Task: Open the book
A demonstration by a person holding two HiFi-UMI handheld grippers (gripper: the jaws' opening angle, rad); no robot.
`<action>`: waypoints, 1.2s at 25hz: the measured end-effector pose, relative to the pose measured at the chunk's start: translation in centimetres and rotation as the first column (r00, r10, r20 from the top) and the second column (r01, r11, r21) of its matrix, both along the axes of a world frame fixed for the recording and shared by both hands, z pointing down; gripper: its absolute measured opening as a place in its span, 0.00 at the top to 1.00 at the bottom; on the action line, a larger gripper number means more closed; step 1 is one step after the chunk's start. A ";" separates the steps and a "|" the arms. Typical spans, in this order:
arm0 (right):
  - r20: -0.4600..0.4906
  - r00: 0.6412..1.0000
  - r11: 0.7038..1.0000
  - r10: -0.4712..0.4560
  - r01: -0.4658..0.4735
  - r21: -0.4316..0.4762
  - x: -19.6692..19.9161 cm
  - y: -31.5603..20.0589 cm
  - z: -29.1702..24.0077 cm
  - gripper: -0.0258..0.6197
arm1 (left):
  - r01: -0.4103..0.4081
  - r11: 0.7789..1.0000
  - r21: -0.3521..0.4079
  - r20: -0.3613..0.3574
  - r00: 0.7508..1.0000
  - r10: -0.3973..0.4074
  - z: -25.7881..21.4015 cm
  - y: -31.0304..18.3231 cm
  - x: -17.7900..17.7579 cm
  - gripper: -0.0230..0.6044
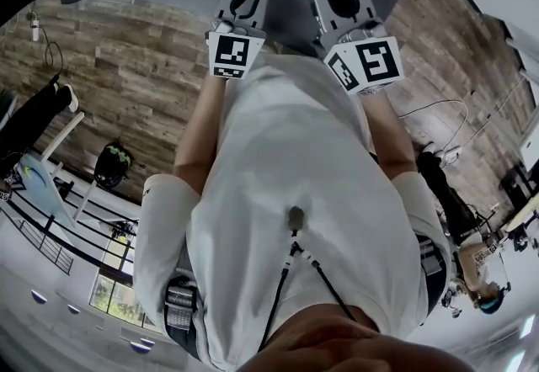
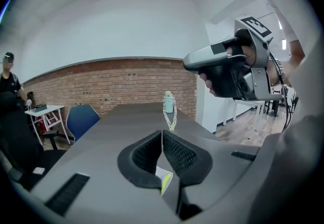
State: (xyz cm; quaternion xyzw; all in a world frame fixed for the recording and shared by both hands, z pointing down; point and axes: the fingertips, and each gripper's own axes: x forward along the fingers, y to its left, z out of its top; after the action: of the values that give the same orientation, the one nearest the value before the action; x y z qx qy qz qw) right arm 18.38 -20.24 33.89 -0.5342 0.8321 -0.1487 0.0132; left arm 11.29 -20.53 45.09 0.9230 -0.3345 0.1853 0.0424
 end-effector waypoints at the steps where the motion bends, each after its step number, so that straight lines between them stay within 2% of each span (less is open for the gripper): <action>1: 0.002 1.000 1.000 0.000 0.000 -0.007 0.0 -0.1 0.3 0.90 | -0.001 1.000 -0.008 0.004 1.000 0.002 0.5 -0.2 0.1 0.92; 15: 0.000 0.999 0.996 0.039 -0.039 -0.081 2.9 -2.3 4.7 0.90 | -0.063 0.988 -0.141 0.114 0.990 0.080 10.6 -2.5 2.7 0.92; 22: 0.002 0.999 0.993 0.036 -0.036 -0.114 3.6 -3.0 6.9 0.90 | -0.086 0.981 -0.173 0.155 0.981 0.113 13.7 -2.9 4.0 0.92; 30: 0.022 0.999 0.988 0.028 -0.024 -0.155 4.4 -4.4 11.4 0.90 | -0.104 0.973 -0.205 0.240 0.959 0.153 19.3 -3.7 5.5 0.92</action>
State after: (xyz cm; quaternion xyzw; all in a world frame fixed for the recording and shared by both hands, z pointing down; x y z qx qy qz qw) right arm 22.79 -24.61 45.33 -0.5425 0.8108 -0.2191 -0.0164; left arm 16.75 -24.24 64.37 0.9032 -0.2572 0.3354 0.0749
